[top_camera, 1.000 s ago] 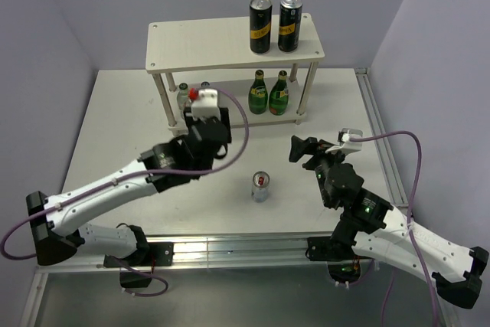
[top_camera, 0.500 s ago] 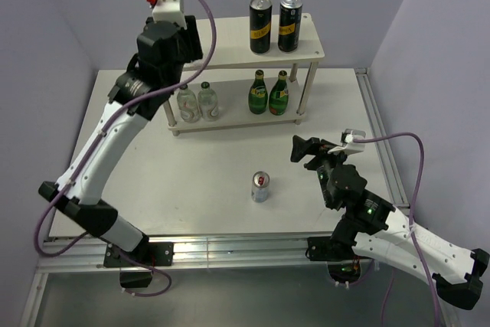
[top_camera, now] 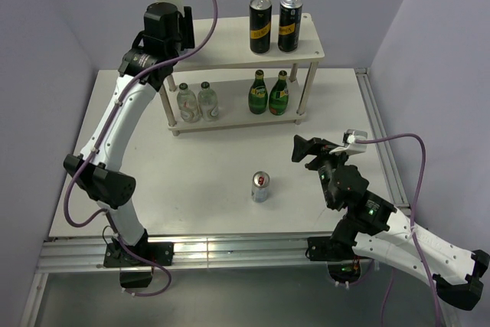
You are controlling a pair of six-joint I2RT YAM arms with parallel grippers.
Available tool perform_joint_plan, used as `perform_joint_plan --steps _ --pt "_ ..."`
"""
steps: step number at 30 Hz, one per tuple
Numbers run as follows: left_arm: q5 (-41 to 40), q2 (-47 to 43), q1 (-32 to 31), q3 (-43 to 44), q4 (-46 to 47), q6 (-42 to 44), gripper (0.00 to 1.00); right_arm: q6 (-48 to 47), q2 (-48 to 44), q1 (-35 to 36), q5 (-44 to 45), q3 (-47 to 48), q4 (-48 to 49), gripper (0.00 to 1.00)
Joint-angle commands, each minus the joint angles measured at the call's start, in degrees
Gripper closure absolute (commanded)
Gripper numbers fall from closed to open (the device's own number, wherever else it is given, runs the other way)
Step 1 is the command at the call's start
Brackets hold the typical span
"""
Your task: Place and organize the beverage onto the shelf
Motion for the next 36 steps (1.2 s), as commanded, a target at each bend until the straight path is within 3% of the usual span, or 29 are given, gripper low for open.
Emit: perform_joint_plan --steps 1,4,5,7,12,14,17,20,29,32,36 --pt "0.9 -1.9 0.5 1.3 2.2 1.2 0.98 0.2 -0.6 -0.3 1.1 -0.5 0.5 0.04" --pt "1.6 -3.6 0.5 -2.2 3.4 0.4 0.74 0.4 -0.4 -0.3 1.1 -0.4 0.3 0.04" --pt "2.1 -3.9 0.5 -2.7 3.7 0.4 0.59 0.3 -0.6 -0.3 1.1 -0.4 0.3 0.04" --pt "1.8 -4.3 0.6 -3.9 3.9 0.1 0.48 0.4 -0.5 -0.3 1.1 -0.4 0.1 0.03" --pt "1.4 -4.5 0.5 -5.0 4.0 -0.1 0.34 0.5 -0.6 -0.3 1.3 -0.4 -0.1 0.01" --pt "1.5 -4.8 0.5 -5.5 4.1 -0.2 0.21 0.7 -0.5 -0.3 1.4 -0.4 -0.1 0.00" --pt "1.1 -5.6 0.6 -6.4 4.7 -0.2 0.18 0.6 -0.6 -0.3 1.4 -0.4 -0.1 0.00" --pt "0.7 -6.6 0.6 -6.7 4.1 -0.6 0.01 0.5 -0.7 -0.3 1.5 -0.5 -0.1 0.00" --pt "2.8 -15.0 -0.1 -9.4 1.3 -3.6 0.01 0.5 -0.6 -0.3 1.4 -0.5 0.0 0.00" --pt "2.5 -19.3 -1.6 -13.9 1.6 -4.3 0.01 0.5 -0.1 -0.3 1.9 -0.3 -0.1 0.00" --pt "-1.2 -26.9 -9.3 -22.8 3.0 -3.6 0.01 0.5 -0.4 -0.3 2.2 -0.5 -0.1 0.00"
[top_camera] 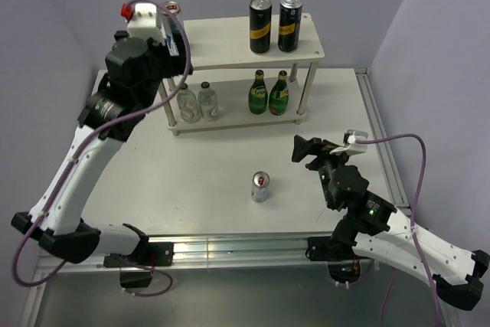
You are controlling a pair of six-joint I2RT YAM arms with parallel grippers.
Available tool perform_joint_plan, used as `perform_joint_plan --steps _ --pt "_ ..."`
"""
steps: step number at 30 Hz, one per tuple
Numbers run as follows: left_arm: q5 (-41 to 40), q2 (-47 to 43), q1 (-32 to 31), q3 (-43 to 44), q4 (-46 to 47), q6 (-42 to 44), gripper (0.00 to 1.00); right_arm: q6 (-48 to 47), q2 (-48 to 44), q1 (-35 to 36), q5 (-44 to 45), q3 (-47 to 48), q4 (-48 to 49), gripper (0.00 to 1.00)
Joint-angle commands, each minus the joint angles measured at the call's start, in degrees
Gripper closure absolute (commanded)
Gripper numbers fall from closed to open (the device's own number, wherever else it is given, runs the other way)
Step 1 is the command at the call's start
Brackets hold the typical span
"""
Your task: Place and organize the beverage onto the shelf
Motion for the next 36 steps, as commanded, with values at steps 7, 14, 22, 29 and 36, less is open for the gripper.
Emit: perform_joint_plan --steps 7,14,22,29,36 --pt "-0.6 -16.0 -21.2 -25.1 4.2 -2.4 0.01 0.5 0.0 -0.3 2.0 -0.3 0.0 0.00" --pt "9.3 -21.8 -27.3 -48.0 16.6 -10.1 0.01 0.3 0.5 -0.3 1.9 -0.2 0.6 0.00" --pt "15.4 -17.4 -32.0 -62.8 34.2 -12.2 0.01 0.5 -0.2 -0.3 2.3 -0.5 0.2 0.00" --pt "19.2 -10.3 -35.8 -64.9 39.0 -12.0 0.01 0.5 -0.1 -0.3 2.8 -0.5 -0.1 0.00" --pt "19.2 -5.2 -37.8 -66.3 44.5 -12.7 0.01 0.5 0.1 -0.3 2.9 -0.5 -0.1 0.00"
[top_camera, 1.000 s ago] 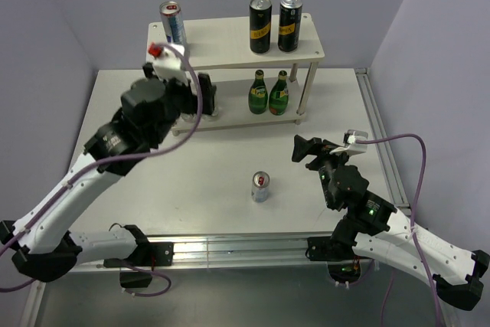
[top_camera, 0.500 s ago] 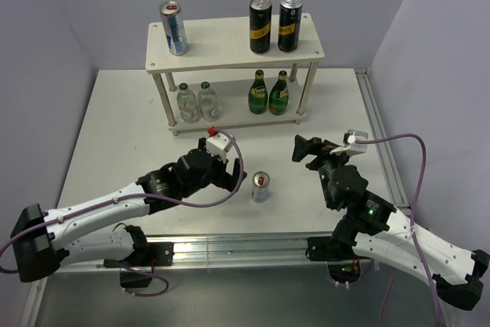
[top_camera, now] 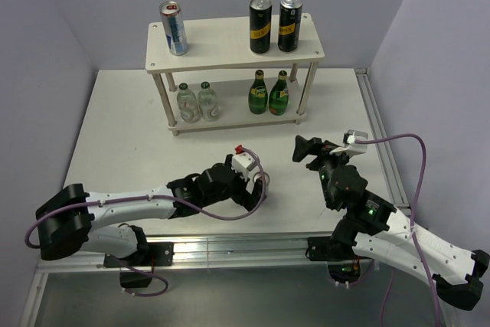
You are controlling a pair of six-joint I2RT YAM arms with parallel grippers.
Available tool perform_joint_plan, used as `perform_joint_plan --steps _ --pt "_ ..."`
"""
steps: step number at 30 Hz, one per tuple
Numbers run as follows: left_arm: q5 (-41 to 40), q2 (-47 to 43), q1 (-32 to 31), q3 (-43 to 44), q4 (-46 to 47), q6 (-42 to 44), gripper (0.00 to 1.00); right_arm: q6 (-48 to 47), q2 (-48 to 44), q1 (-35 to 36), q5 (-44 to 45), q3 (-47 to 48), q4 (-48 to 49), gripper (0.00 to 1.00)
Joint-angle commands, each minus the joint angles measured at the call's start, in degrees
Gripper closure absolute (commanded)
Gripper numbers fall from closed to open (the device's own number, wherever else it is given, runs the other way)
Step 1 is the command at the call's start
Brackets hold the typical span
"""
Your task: Place and organize the beverage onto the shelf
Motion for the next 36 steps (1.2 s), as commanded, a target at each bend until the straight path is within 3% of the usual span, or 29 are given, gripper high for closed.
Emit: perform_joint_plan --steps 1,11,15,18,19,21,22,26,28,32,36 --pt "0.5 2.1 -0.8 -0.6 7.3 -1.4 0.01 0.6 -0.1 -0.4 1.3 -0.4 0.7 0.00" --pt "-12.1 13.3 -3.4 -1.1 20.5 -2.5 0.01 0.7 0.8 -0.3 1.0 -0.4 0.4 0.00" --pt "-16.6 17.6 -3.9 -0.3 24.2 -2.6 0.07 0.7 1.0 -0.3 1.0 -0.3 0.5 0.00" --pt "-19.3 20.8 -3.9 1.1 25.5 -2.8 0.26 0.6 1.5 -0.3 1.3 -0.2 0.6 0.00" --pt "-19.9 21.3 -3.9 1.3 25.7 -3.1 0.40 0.6 1.6 -0.3 1.4 -0.2 0.6 0.00" --pt "-20.9 22.2 -3.9 2.3 25.6 -3.1 0.55 0.5 1.7 -0.4 1.4 -0.3 0.8 0.00" --pt "-21.7 22.2 -3.9 3.0 24.6 -3.0 0.97 0.5 1.7 -0.4 1.4 -0.2 0.8 0.00" --pt "-25.9 17.9 -4.7 7.3 17.5 -2.3 1.00 0.4 1.5 -0.3 1.6 -0.3 1.0 0.00" --pt "-29.7 16.0 -4.7 10.8 7.9 -1.7 1.00 0.4 1.2 -0.3 1.5 -0.3 1.1 0.00" --pt "-36.0 11.9 -4.7 25.3 -8.4 1.3 1.00 0.4 0.8 -0.3 1.2 -0.4 1.3 0.00" --pt "-35.4 9.8 -1.8 37.4 -20.4 4.2 1.00 0.4 0.1 -0.4 1.2 -0.4 1.2 0.00"
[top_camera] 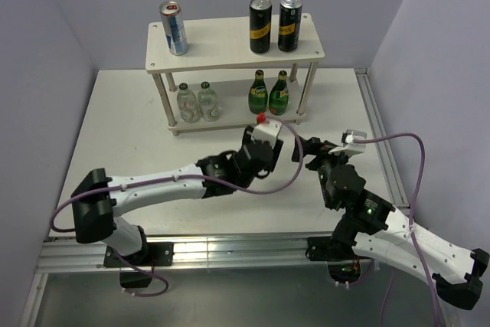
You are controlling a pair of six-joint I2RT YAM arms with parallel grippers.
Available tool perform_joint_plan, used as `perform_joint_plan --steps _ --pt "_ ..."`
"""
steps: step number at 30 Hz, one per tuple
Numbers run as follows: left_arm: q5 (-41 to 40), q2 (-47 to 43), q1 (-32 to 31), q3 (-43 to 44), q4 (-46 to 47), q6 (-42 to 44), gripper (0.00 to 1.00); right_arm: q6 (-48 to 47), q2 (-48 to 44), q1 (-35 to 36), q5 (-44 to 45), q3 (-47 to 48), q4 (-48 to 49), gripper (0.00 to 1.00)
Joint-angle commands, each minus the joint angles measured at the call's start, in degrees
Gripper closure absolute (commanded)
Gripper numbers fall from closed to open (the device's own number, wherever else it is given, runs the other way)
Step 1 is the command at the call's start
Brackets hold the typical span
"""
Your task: Place and organize the beverage onto the shelf
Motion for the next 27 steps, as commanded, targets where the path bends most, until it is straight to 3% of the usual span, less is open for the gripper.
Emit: perform_joint_plan --steps 1,7,11,16,22,27 --pt "-4.7 -6.6 2.8 12.0 -7.9 5.3 1.00 0.4 -1.5 -0.4 1.1 -0.5 1.3 0.00" --pt "-0.7 -5.8 12.2 27.2 -11.3 11.6 1.00 0.5 -3.2 -0.4 1.2 -0.8 0.7 0.00" --pt "5.2 -1.2 22.0 38.5 -13.0 13.1 1.00 0.6 -3.3 -0.4 1.2 -0.8 0.6 0.00" --pt "9.5 4.3 28.8 47.9 -14.4 14.0 1.00 0.5 -4.0 -0.3 1.4 -1.0 0.6 0.00" --pt "9.9 11.6 32.3 57.1 -16.8 15.4 1.00 0.5 -4.3 -0.3 1.7 -1.0 0.4 0.00" --pt "7.8 14.0 33.1 57.4 -16.1 16.1 1.00 0.6 -4.7 -0.3 1.5 -1.1 0.2 0.00"
